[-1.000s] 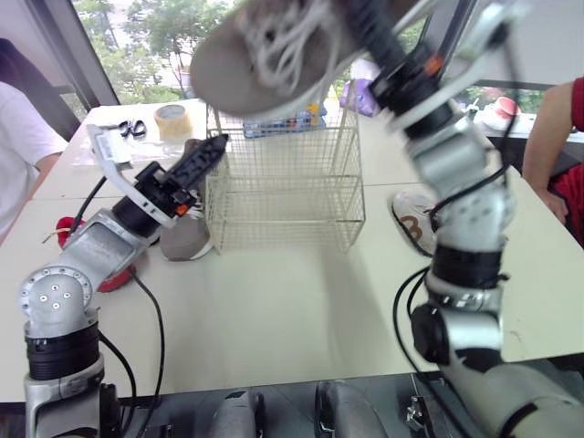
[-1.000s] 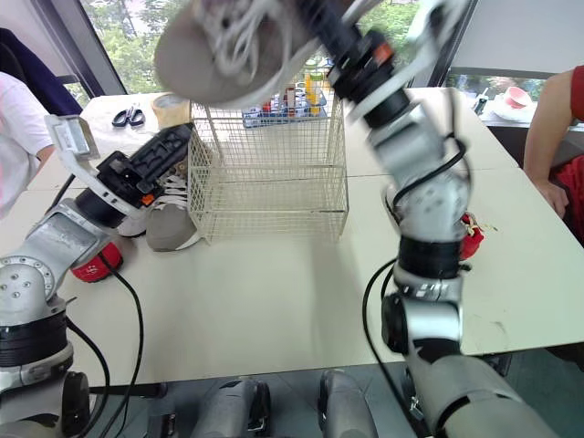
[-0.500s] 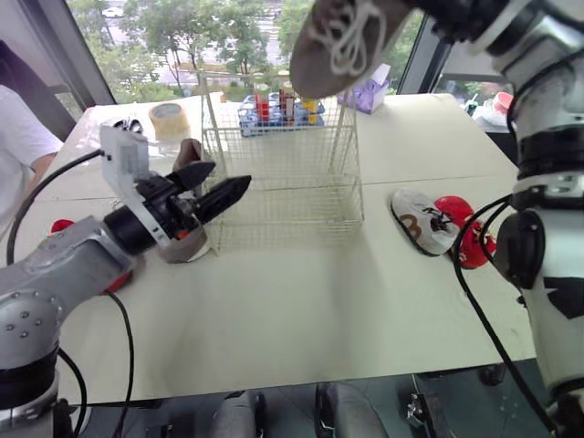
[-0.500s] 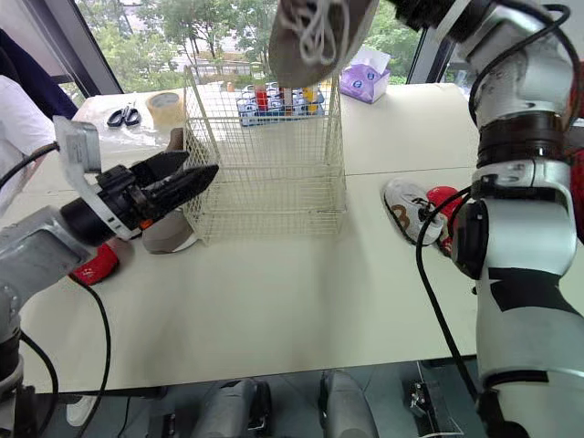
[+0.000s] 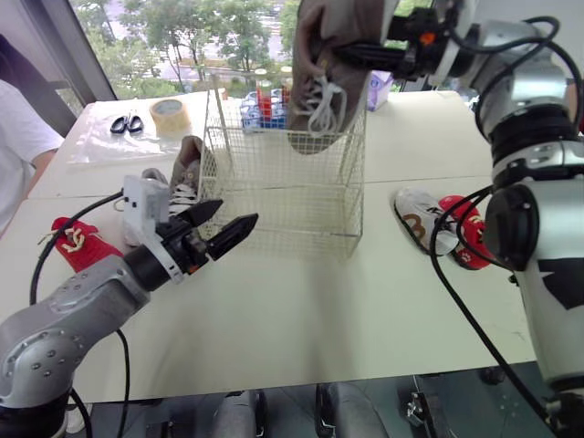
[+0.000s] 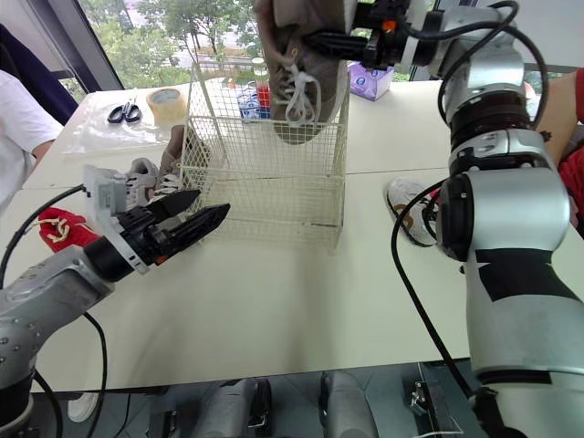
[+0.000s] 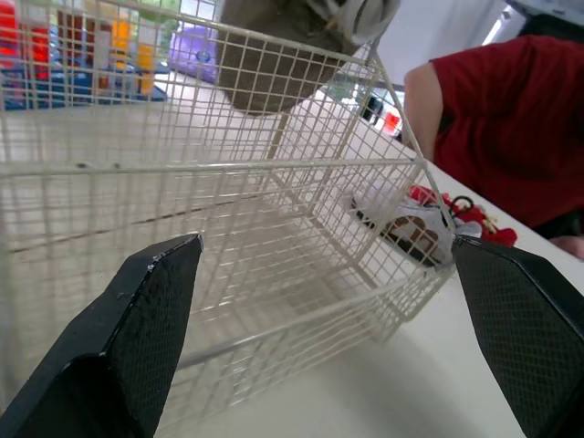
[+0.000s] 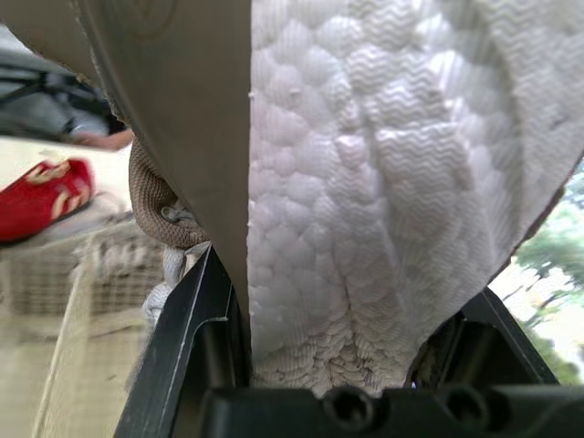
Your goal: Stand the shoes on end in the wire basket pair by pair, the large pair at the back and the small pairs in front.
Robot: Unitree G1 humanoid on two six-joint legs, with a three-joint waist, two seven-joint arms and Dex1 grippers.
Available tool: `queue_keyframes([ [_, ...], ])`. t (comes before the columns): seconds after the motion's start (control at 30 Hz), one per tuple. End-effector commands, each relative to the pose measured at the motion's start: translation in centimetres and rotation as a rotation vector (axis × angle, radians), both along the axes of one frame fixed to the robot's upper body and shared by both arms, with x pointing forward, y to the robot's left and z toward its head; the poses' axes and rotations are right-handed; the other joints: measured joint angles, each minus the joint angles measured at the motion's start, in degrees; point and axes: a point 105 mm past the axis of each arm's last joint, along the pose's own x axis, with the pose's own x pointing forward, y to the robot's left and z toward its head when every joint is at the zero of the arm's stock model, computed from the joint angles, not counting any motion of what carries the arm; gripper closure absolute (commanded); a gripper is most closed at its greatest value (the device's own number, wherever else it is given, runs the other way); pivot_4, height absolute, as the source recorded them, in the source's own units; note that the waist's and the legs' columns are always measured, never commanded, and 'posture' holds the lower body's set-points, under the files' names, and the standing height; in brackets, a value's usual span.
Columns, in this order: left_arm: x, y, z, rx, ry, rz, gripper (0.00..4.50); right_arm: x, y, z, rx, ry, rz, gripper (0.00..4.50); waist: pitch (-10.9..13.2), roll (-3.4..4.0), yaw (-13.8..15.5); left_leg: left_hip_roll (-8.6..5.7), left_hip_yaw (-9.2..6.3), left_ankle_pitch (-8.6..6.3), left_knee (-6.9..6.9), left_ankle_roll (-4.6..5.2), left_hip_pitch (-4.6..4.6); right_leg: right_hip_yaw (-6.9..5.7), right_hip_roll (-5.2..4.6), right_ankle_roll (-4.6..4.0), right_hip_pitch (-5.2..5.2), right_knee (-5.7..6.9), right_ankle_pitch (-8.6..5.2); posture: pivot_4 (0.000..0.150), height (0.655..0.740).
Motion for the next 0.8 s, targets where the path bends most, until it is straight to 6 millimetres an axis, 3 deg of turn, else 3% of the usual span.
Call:
queue_keyframes([
  [0.03, 0.3, -0.1, 1.2, -0.014, -0.06, -0.001, 0.04, 0.3, 0.3, 1.1, -0.014, -0.05, -0.061, 2.76, 0.0, 0.0, 0.0, 0.0, -0.01, 0.02, 0.01, -0.03, 0.0, 0.0, 0.0, 0.0, 0.0, 0.01, 0.0, 0.15, 0.74],
  [0.07, 0.4, -0.1, 1.2, -0.012, -0.06, 0.001, 0.04, 0.7, 0.1, 1.0, -0.013, -0.057, -0.097, 2.76, 0.0, 0.0, 0.04, 0.0, -0.01, 0.03, 0.02, -0.05, 0.0, -0.01, 0.01, -0.01, 0.0, 0.02, 0.0, 0.15, 0.74],
  [0.23, 0.7, 0.0, 1.0, -0.007, -0.062, 0.016, 0.0, 1.8, -1.1, 0.3, -0.017, -0.052, -0.205, 0.24, 0.0, -0.01, 0.08, -0.02, -0.02, 0.03, 0.03, -0.05, -0.01, 0.0, -0.01, 0.0, 0.02, 0.01, 0.01, 0.15, 0.74],
  [0.27, 0.7, -0.1, 1.0, -0.007, -0.062, 0.018, 0.0, 1.9, -1.3, 0.3, -0.017, -0.051, -0.212, 0.05, 0.0, -0.01, 0.07, -0.02, -0.03, 0.04, 0.04, -0.05, -0.01, 0.0, -0.01, 0.0, 0.02, 0.01, 0.01, 0.15, 0.74],
  [0.5, 0.7, 0.0, 0.5, -0.004, -0.048, 0.024, 0.0, 0.9, -2.4, 1.4, -0.007, -0.069, -0.176, 0.05, 0.0, 0.0, 0.1, -0.01, -0.06, 0.06, 0.07, -0.08, 0.01, -0.01, 0.01, 0.0, 0.04, 0.04, 0.01, 0.15, 0.74],
  [0.73, 1.0, -0.3, 0.0, -0.003, -0.025, 0.007, 0.0, 0.1, -4.4, 1.5, 0.015, -0.04, -0.149, 0.05, 0.0, 0.0, 0.14, -0.04, -0.09, 0.05, 0.09, -0.08, 0.01, -0.02, 0.0, 0.0, 0.08, 0.04, 0.01, 0.15, 0.74],
  [0.8, 1.2, -0.6, -0.1, 0.0, -0.018, -0.011, 0.0, 0.2, -4.8, 0.7, -0.011, -0.014, -0.157, 0.05, -0.01, 0.0, 0.1, -0.03, -0.08, 0.06, 0.1, -0.08, 0.03, -0.01, 0.0, 0.0, 0.09, 0.06, 0.01, 0.15, 0.74],
])
